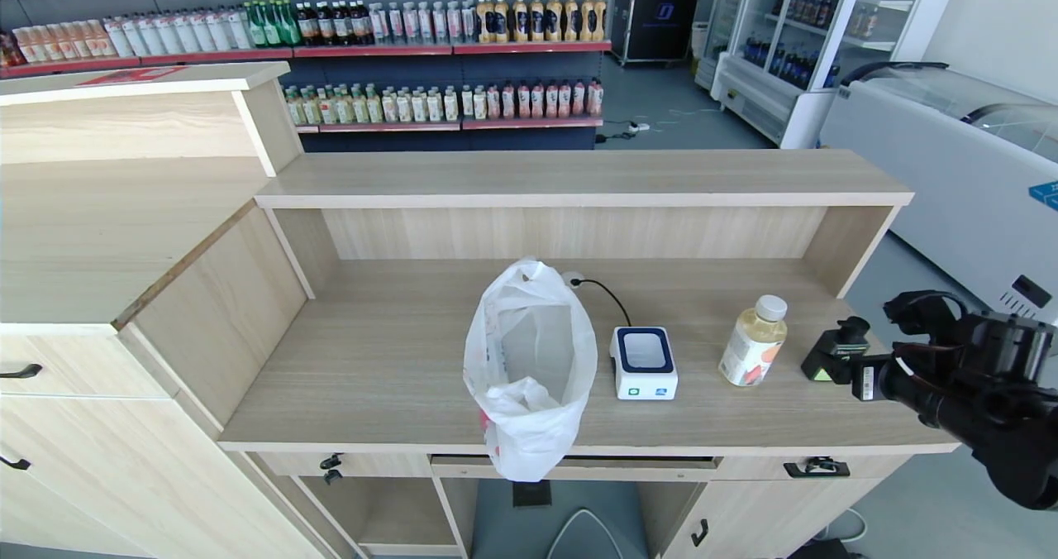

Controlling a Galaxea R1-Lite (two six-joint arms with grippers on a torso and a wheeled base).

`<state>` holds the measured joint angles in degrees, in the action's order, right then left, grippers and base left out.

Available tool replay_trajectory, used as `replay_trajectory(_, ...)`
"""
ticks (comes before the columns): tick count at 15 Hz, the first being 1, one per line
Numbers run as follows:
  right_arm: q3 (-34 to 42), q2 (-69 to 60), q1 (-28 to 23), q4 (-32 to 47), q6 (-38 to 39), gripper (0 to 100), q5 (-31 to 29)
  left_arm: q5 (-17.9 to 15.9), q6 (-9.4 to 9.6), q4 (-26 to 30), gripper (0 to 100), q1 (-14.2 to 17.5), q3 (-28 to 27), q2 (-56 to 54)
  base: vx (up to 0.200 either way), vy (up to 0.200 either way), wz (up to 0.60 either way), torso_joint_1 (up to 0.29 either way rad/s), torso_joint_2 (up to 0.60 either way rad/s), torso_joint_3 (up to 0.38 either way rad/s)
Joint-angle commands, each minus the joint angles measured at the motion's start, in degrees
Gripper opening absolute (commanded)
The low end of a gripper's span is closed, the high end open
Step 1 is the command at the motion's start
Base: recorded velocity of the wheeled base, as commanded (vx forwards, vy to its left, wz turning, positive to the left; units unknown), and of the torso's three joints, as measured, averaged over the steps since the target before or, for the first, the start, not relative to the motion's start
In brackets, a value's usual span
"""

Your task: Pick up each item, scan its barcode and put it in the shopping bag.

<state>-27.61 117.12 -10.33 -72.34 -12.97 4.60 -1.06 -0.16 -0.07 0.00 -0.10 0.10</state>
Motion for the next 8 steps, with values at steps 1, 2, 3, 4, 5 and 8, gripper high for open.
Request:
replay_trajectory(1,-2.18,6.2,0.83,-0.61,-0.04,100,-0.11,0.01,-0.02,-0.01,100,0.0,0.01,-0.01,0.0,0.0,0.0,0.0,0.0,0.0)
replay_trajectory(2,-2.89,7.69,1.1,-1.49,-0.04,100,-0.11,0.01,-0.02,-0.01,100,0.0,0.01,-0.01,0.0,0.0,0.0,0.0,0.0,0.0)
replay_trajectory(3,-3.77,9.18,1.18,-2.1,0.14,100,-0.03,0.01,-0.02,-0.01,100,0.0,0.01,-0.01,0.0,0.0,0.0,0.0,0.0,0.0)
replay_trajectory(4,-6.05,10.85,1.36,-2.37,0.05,100,1.56,0.01,-0.02,-0.01,100,0.0,0.01,-0.01,0.0,0.0,0.0,0.0,0.0,0.0)
replay_trajectory(5,-8.69,12.7,1.71,-2.72,-0.3,100,3.67,0.01,-0.02,-0.01,100,0.0,0.01,-0.01,0.0,0.0,0.0,0.0,0.0,0.0)
replay_trajectory(8,-13.78,17.27,3.91,-2.72,-0.21,100,4.98,0.01,-0.02,-0.01,100,0.0,0.01,-0.01,0.0,0.0,0.0,0.0,0.0,0.0)
